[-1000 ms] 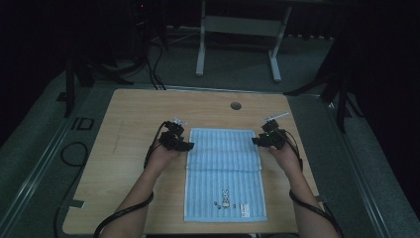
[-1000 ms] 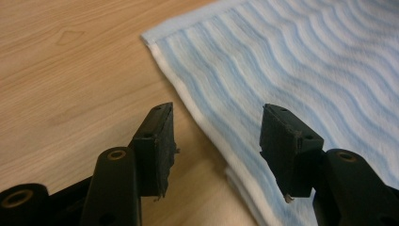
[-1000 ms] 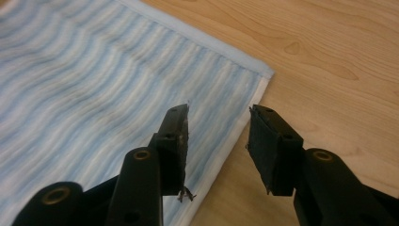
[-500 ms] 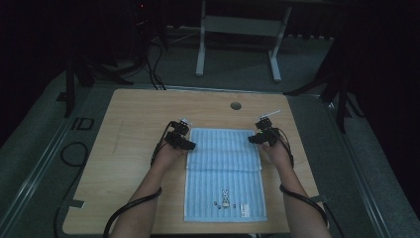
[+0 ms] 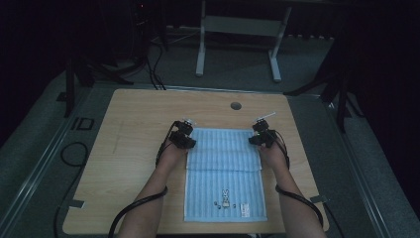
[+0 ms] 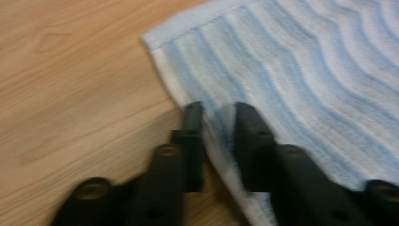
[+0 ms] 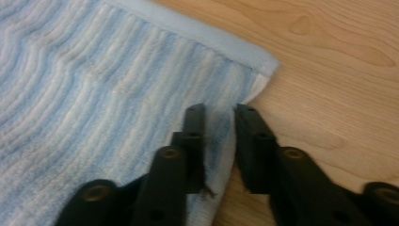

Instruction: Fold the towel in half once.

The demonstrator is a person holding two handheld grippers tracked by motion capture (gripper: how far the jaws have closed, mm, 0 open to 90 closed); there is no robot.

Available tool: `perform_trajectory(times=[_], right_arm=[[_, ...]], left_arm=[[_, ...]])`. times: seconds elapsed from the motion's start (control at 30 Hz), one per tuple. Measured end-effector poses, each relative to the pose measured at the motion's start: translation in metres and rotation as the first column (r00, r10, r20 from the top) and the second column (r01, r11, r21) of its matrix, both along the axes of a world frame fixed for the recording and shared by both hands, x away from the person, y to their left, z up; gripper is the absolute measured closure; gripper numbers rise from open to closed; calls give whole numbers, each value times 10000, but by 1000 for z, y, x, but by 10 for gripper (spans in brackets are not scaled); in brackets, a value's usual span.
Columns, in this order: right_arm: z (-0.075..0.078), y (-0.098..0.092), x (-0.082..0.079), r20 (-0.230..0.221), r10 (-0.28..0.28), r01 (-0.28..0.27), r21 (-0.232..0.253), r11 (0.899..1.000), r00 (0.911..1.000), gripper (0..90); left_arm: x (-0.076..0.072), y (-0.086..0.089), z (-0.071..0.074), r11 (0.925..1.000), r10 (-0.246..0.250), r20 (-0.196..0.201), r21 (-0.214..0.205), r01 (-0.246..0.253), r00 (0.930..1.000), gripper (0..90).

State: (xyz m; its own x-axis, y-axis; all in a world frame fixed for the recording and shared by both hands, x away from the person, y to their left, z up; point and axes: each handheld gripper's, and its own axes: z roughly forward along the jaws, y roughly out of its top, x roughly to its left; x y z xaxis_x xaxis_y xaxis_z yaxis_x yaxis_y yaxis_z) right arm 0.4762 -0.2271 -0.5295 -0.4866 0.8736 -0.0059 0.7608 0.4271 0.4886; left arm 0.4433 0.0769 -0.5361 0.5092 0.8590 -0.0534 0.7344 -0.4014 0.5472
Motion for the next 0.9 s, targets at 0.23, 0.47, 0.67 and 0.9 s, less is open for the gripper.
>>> perform_trajectory(times=[0.23,0.47,0.67,0.9], right_arm=[[24,2,-3,507,329,-323,-131,9994,9982,880],[61,-3,-6,1208,375,-407,238,9989,9920,885],[103,-12,-17,1951,455,-635,869,9942,9797,886],[130,-29,-56,2932,867,-1408,1689,9755,9521,886]], left_arm=[[-1,2,21,9962,-8,350,-867,38,9994,882],[-7,13,63,9898,5,1064,-1418,147,9943,882],[-23,27,108,9720,-118,1661,-2296,503,9860,882],[-68,39,124,9564,-715,2309,-2605,1324,9703,881]])
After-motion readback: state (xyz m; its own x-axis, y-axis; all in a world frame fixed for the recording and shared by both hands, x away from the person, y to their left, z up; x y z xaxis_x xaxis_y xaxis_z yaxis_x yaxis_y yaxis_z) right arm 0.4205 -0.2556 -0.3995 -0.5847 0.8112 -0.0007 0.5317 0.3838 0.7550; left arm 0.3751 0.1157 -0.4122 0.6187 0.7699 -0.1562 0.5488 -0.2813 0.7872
